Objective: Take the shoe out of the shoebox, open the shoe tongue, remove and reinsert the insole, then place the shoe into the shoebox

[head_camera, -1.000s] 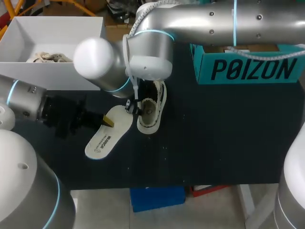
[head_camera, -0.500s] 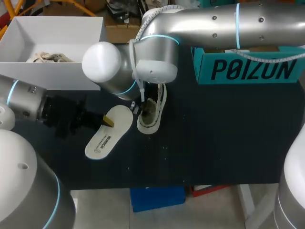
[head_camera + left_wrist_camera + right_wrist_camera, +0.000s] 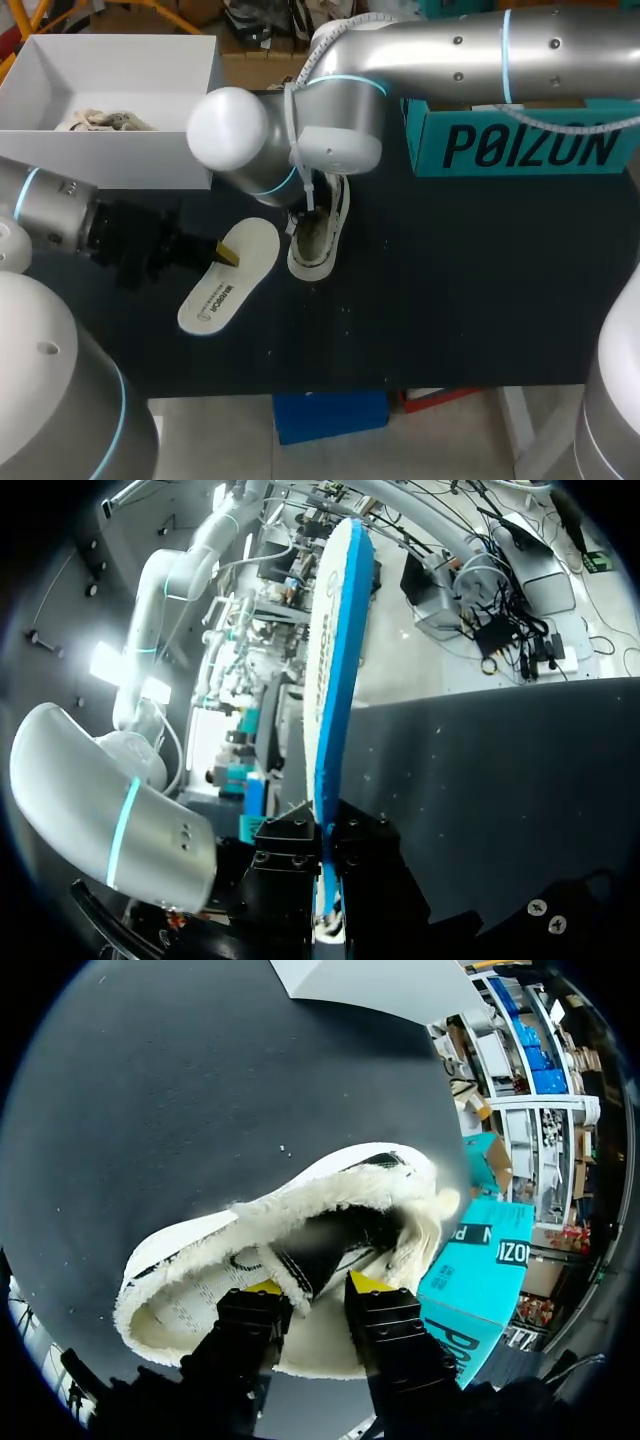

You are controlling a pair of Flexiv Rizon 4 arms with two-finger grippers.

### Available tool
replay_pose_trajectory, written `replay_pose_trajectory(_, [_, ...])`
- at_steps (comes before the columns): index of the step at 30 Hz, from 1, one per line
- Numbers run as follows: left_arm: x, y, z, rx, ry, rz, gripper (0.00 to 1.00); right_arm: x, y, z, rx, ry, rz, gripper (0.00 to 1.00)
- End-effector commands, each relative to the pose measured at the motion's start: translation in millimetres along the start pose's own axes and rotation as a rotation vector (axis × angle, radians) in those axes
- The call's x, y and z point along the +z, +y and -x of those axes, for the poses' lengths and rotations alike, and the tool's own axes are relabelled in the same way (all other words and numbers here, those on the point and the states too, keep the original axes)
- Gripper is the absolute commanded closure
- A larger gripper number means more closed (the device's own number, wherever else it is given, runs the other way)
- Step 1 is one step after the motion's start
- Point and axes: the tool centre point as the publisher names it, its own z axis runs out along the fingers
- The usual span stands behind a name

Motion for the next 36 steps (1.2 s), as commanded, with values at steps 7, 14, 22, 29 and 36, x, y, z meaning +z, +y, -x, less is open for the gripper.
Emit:
replay_pose_trajectory(7, [1.0,0.0,-0.3,0.001,0.003,0.001,1.00,-3.6,3.0,10.6,-0.019,-0.005,0.007,1.00])
replay_pose_trajectory(14, [1.0,0.0,-0.3,0.001,0.003,0.001,1.00,-15.4,2.4,26.2,-0.110,-0.013,-0.040,1.00])
replay_pose_trajectory(22, [1.0,0.0,-0.3,0.001,0.003,0.001,1.00,-24.6,9.7,39.9,-0.228,-0.006,-0.061,1.00])
replay_pose_trajectory(29, [1.0,0.0,-0.3,0.001,0.003,0.001,1.00,-27.3,18.9,54.6,-0.299,-0.003,-0.070,1.00])
replay_pose_trajectory(36, [1.0,0.0,-0.3,0.001,0.003,0.001,1.00,-27.0,24.3,72.7,-0.322,-0.012,-0.083,1.00])
